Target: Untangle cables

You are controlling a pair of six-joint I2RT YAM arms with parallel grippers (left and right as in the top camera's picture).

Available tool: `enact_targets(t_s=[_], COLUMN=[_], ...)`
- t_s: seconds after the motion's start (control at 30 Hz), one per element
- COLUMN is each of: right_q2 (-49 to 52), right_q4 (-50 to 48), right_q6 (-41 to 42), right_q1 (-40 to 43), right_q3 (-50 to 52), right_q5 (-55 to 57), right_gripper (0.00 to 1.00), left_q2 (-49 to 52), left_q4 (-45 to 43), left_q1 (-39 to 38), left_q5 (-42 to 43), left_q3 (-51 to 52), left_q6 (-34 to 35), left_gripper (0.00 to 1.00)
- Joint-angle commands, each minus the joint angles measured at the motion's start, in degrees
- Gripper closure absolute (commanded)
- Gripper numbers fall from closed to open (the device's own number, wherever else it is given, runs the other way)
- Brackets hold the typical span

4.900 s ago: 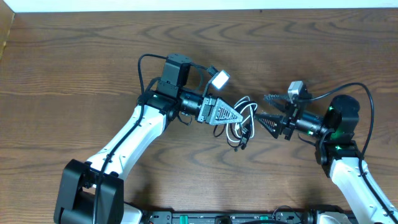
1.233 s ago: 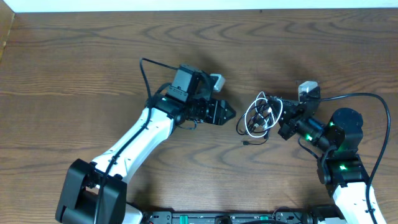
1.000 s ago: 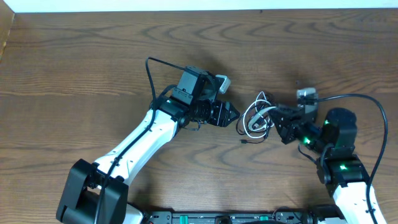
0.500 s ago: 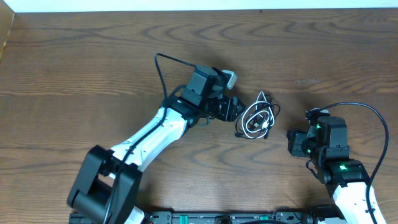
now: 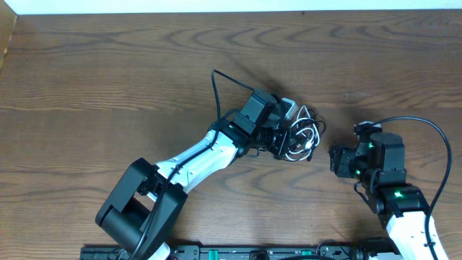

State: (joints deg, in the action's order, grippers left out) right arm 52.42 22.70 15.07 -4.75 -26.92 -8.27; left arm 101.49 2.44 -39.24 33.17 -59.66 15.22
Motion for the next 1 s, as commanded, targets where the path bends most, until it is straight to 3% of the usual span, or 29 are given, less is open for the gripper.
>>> enact_targets(t_s=[0.0,0.17,0.4,0.5,0.57,0.63,0.77,0.87,0.97], right_q2=[-0.3,-0.3,1.9,4.8,6.5,8.7,12.9,14.1,14.1], right_q4=[-1.2,-4.7,-8.8,-10.9,-12.3,-12.9,-11.0,-7.9,-5.2], right_q6=[0.1,0.1,0.2,0.4,0.4,0.6,0.6,0.8,0.8], right_q1=[-0.2,-0.2,-0.2,-0.2,-0.2,-0.2,-0.2,-0.2,-0.2], right_q3=[-0.3,-0.3,-0.3,-0.3,-0.3,-0.3,-0.3,-0.3,-0.3], right_q5=[-5.0,-10.8,-11.6,-16.9,-18.8,-18.6,-11.9,-4.4,3.8], right_gripper=[0.4,0.38,0.4,0.44,0.51,0.69,0.93,0.95,0.86], left_q2=[-1.2,-3.6,-4.6,-5.4,-5.9,-6.5,-7.4,-7.4,-7.4], left_q4=[-1.8,-6.7,-12.5,-17.0,-17.4,-17.7,-17.9,-14.8,-3.2], left_q1=[1.6,4.8,4.6,4.5,4.5,4.5,5.9,9.6,13.9], left_q5=[9.0,26.1,36.3,38.5,38.7,39.6,41.0,40.9,35.9], left_q3=[-0.4,-0.4,-0.4,-0.4,-0.4,-0.4,-0.4,-0.3,-0.3], left_q6=[1.6,11.4,15.2,18.5,18.5,18.5,17.9,14.6,6.6], left_gripper=[0.92,0.93,0.93,0.92,0.93,0.93,0.93,0.93,0.92])
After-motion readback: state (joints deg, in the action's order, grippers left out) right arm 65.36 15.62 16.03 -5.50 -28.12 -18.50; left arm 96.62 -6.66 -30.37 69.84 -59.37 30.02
